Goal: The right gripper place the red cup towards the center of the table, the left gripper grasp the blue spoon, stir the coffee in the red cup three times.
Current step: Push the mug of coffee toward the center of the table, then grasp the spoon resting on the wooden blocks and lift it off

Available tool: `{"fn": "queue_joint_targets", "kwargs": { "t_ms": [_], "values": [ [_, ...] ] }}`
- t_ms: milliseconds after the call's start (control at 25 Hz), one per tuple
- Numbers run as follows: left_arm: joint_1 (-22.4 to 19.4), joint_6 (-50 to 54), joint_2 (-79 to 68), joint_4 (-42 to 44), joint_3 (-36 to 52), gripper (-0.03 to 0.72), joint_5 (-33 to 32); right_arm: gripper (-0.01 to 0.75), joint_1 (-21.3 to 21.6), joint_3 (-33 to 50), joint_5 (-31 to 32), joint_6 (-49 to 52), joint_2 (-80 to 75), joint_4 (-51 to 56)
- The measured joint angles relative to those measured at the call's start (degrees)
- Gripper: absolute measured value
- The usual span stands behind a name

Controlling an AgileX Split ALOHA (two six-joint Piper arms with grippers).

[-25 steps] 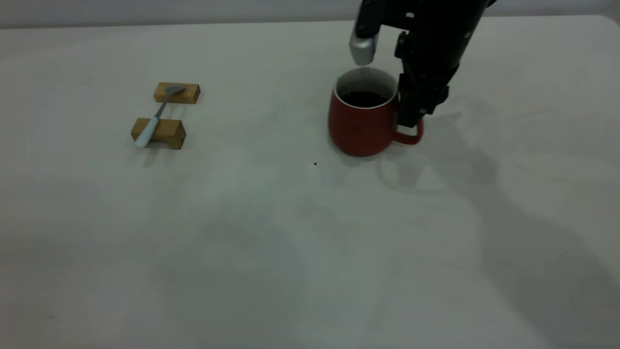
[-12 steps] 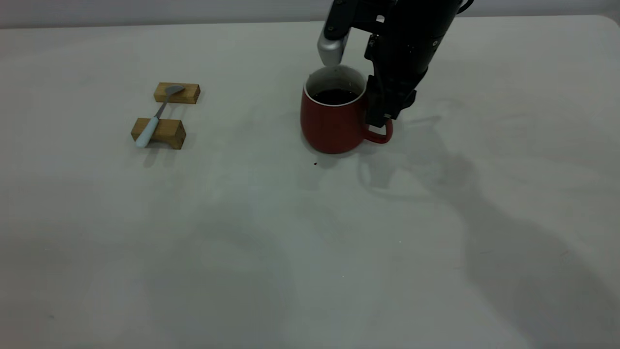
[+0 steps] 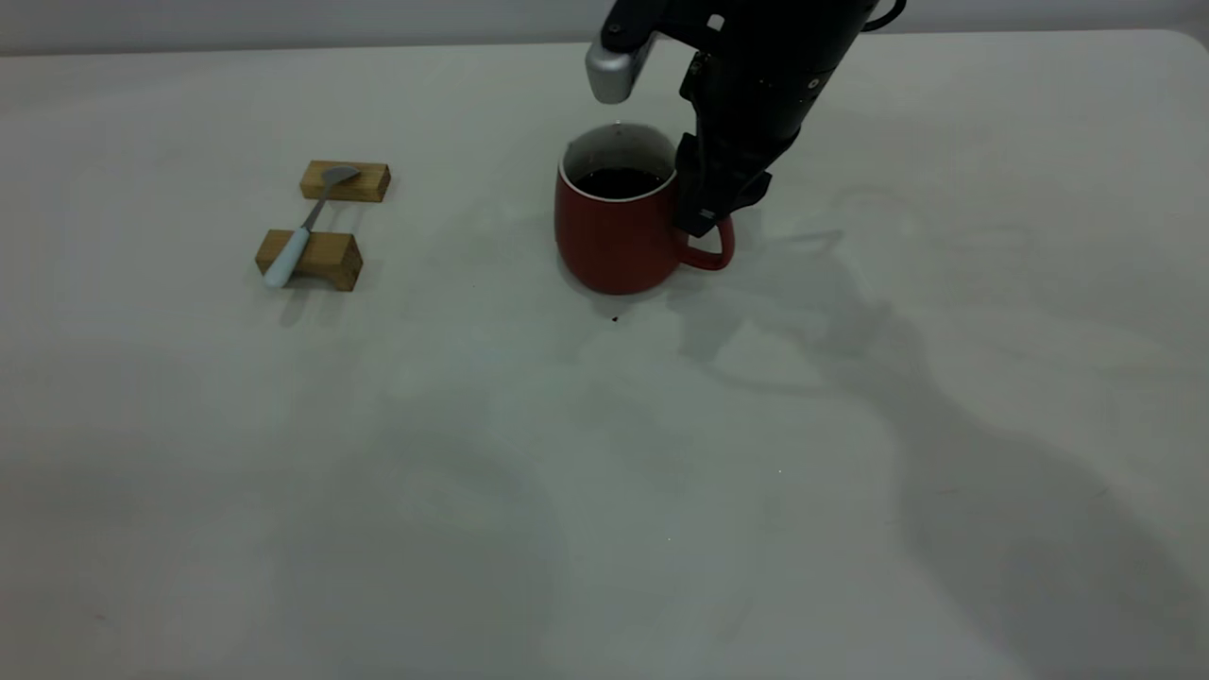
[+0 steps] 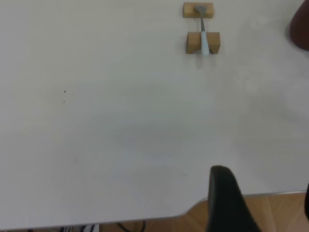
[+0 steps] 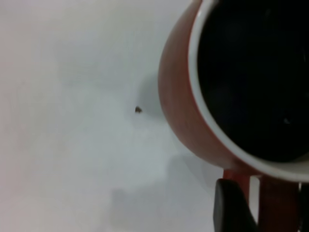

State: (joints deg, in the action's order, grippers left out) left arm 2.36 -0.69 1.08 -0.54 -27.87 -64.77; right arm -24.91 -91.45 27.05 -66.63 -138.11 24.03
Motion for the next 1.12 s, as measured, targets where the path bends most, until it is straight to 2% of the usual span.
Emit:
{"fn": "queue_joint_targets", "kwargs": {
  "t_ms": [200,360,440,680,880,1000,1120],
  "values": [
    [0.0,0.0,0.0,0.0,0.0,0.464,0.0,0.496,0.0,0.0,2.5,1.4,1.3,-0.1],
    [0.0,0.0,0.0,0.0,0.0,0.464,0.0,0.624,1.0,0.0,8.8,8.9,6.9,-3.0],
    [0.0,0.0,0.0,0.0,0.0,0.464,0.0,0.662,1.8,0.0,12.7,14.1,11.3,-5.3],
    [0.0,0.0,0.0,0.0,0.0,0.464,0.0,0.674,3.3,0.0,26.5,33.7,25.8,-14.2],
    [0.0,0.0,0.0,0.0,0.0,0.464,0.0,0.673,3.5,0.0,40.5,47.8,36.6,-20.1],
    [0.0,0.0,0.0,0.0,0.0,0.464,0.0,0.672,3.5,0.8,42.9,54.7,41.5,-22.6],
    [0.0,0.0,0.0,0.0,0.0,0.464,0.0,0.673,3.5,3.0,43.2,56.1,45.9,-23.3]
  ]
}}
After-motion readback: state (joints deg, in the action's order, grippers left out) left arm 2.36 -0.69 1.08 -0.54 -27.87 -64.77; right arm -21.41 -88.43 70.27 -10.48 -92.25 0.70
